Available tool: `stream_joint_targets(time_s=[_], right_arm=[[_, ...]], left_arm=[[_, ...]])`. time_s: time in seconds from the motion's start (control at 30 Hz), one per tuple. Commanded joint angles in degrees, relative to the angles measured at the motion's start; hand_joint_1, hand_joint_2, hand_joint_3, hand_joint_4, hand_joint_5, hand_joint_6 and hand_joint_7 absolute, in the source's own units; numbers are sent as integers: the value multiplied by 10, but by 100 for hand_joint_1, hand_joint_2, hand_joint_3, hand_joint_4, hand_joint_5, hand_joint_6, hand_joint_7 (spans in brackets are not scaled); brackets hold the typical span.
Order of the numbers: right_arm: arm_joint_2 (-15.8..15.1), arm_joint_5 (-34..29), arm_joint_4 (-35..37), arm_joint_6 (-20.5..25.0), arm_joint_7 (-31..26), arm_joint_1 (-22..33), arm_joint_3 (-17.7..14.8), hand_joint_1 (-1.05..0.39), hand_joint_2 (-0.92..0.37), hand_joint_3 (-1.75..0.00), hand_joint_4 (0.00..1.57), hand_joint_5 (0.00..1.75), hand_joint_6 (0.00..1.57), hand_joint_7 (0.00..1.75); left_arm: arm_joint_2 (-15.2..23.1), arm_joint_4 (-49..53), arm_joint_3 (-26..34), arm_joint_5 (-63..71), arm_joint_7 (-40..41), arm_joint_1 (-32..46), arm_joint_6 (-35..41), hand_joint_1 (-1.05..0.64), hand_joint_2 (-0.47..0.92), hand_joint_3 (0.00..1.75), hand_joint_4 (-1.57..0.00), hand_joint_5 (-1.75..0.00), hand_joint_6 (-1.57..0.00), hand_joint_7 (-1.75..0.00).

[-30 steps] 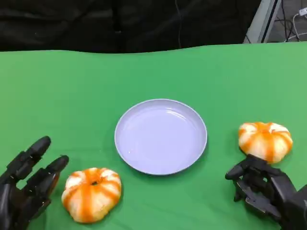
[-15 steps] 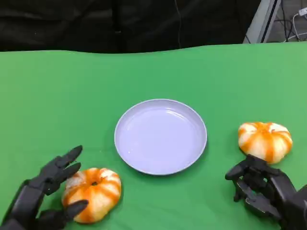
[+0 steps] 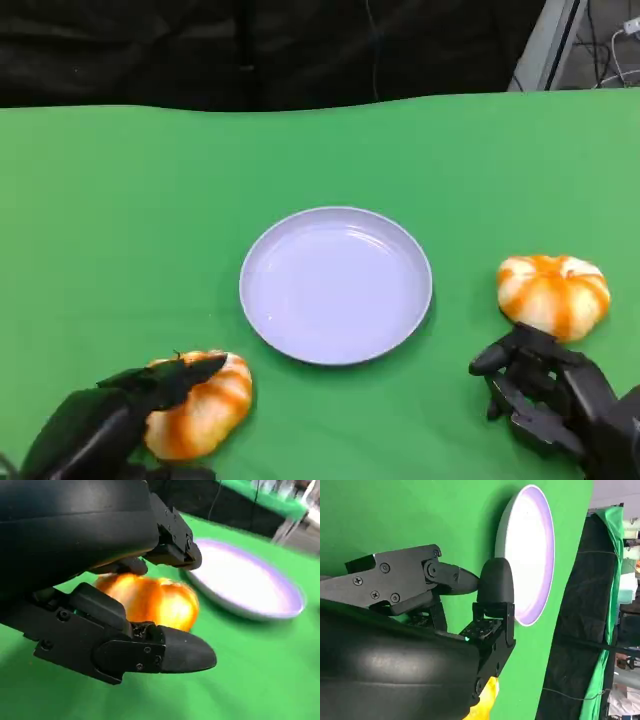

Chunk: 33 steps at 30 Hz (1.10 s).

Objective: Grasp the bread from the table and place it into the plate.

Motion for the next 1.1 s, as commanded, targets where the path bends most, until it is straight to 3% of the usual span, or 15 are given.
stream_joint_targets(time_s=[0.03,0.4,0.7,0.77,0.8,0.9,1.07,1.1], right_arm=[[-8,0,3,-1,0,1,-1,-25,-92,-50,61,175,66,124],[-8,-2,-1,1,-6,2,0,-26,-92,-49,59,175,66,123],[-8,0,-3,3,-5,3,-1,-26,-92,-49,60,175,66,123],[-8,0,-3,2,-5,3,-1,-26,-92,-49,60,175,66,123],[-8,0,-2,1,-5,3,-1,-25,-92,-49,60,175,66,123],[-8,-1,0,-1,-5,2,-1,-25,-92,-49,60,175,66,123],[-8,0,-1,3,-4,2,-1,-25,-92,-49,60,175,66,122],[-8,0,-2,4,-4,2,-1,-25,-92,-49,60,175,66,122]], left_arm=[[29,-41,-30,32,-8,11,68,-101,92,58,-33,0,-39,-1],[59,-105,-93,57,-69,12,228,-93,92,54,-39,-2,-43,-1],[70,-119,-115,37,-84,10,270,-46,92,26,-47,-2,-48,-1],[73,-120,-116,29,-83,11,270,-45,92,25,-47,-1,-48,-1],[75,-120,-117,24,-82,12,270,-31,92,24,-49,-2,-49,-1],[75,-120,-116,15,-70,16,268,-17,92,26,-52,-3,-50,-1],[71,-124,-115,10,-59,20,280,-9,92,28,-56,-4,-54,-3],[70,-124,-115,9,-58,20,282,-6,92,27,-65,-8,-58,-4]])
